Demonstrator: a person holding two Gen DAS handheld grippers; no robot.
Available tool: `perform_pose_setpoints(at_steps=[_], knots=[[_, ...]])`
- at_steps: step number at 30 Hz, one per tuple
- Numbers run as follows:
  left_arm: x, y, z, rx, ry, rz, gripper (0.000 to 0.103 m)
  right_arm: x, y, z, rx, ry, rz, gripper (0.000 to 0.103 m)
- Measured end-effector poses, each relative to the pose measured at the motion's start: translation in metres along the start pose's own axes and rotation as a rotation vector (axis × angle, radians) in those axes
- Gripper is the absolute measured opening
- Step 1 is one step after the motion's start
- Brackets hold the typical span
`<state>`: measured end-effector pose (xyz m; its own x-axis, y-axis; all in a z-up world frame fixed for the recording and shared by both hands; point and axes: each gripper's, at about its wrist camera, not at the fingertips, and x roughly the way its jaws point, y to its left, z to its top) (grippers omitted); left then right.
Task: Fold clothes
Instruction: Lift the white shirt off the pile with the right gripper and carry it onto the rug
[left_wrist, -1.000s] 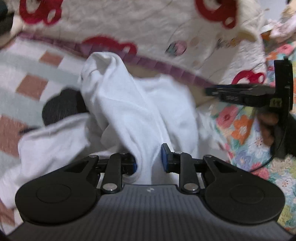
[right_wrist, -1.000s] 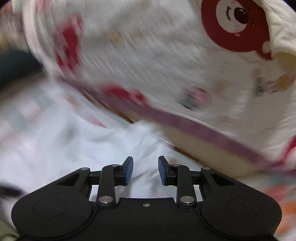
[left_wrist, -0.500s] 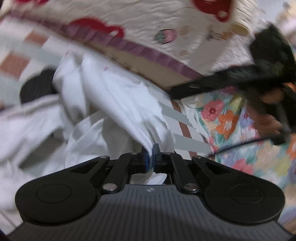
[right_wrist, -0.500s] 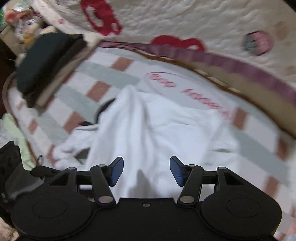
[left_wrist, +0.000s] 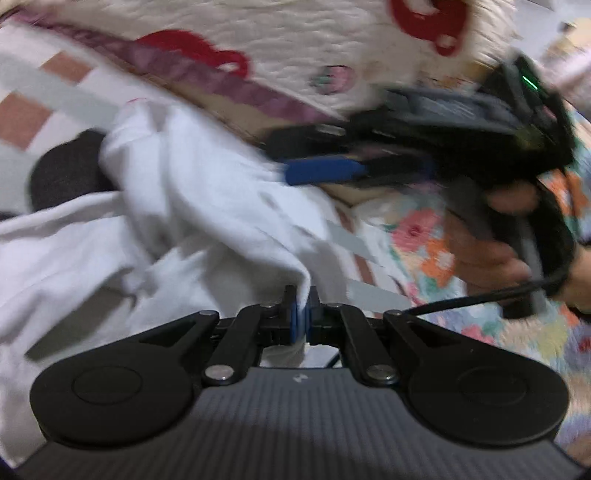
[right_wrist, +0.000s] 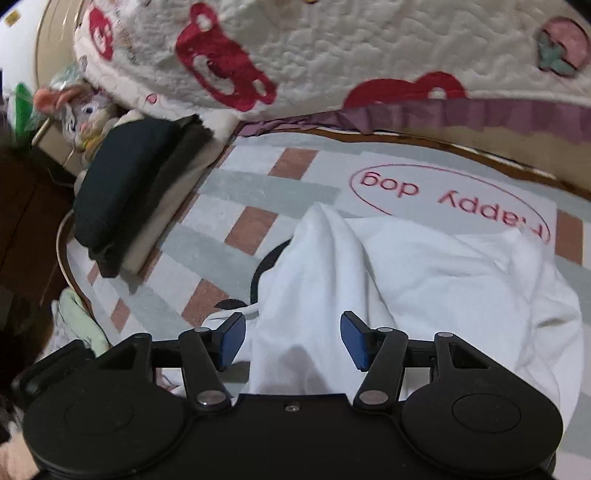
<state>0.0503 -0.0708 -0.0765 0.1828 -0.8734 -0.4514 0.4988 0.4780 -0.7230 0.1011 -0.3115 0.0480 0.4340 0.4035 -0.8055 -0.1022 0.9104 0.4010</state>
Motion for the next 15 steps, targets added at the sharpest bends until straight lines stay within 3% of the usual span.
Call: perform_pose_setpoints(at_steps=[6, 10, 12, 13, 14, 15], knots=[[0.003, -0.001, -0.003, 0.027, -0.001, -0.042, 0.004, 0.053, 0.010, 0.027, -0.125, 0.047, -0.172, 0.074], [0.001, -0.012, -0.007, 0.121, -0.013, 0.026, 0.003, 0.075, 0.006, 0.035, -0.139, 0.072, -0.199, 0.075], [-0.001, -0.020, -0.008, 0.185, -0.021, 0.070, 0.004, 0.067, 0.002, 0.028, -0.069, 0.008, -0.154, 0.052], [-0.002, -0.023, -0.008, 0.213, -0.022, 0.083, 0.004, 0.063, 0.005, 0.024, -0.062, -0.002, -0.129, 0.023], [-0.003, -0.026, -0.008, 0.225, -0.024, 0.081, 0.004, 0.060, 0.009, 0.020, -0.069, -0.001, -0.102, 0.013], [-0.004, -0.028, -0.008, 0.229, -0.026, 0.072, 0.004, 0.053, 0.016, 0.016, -0.099, -0.020, -0.089, 0.013]])
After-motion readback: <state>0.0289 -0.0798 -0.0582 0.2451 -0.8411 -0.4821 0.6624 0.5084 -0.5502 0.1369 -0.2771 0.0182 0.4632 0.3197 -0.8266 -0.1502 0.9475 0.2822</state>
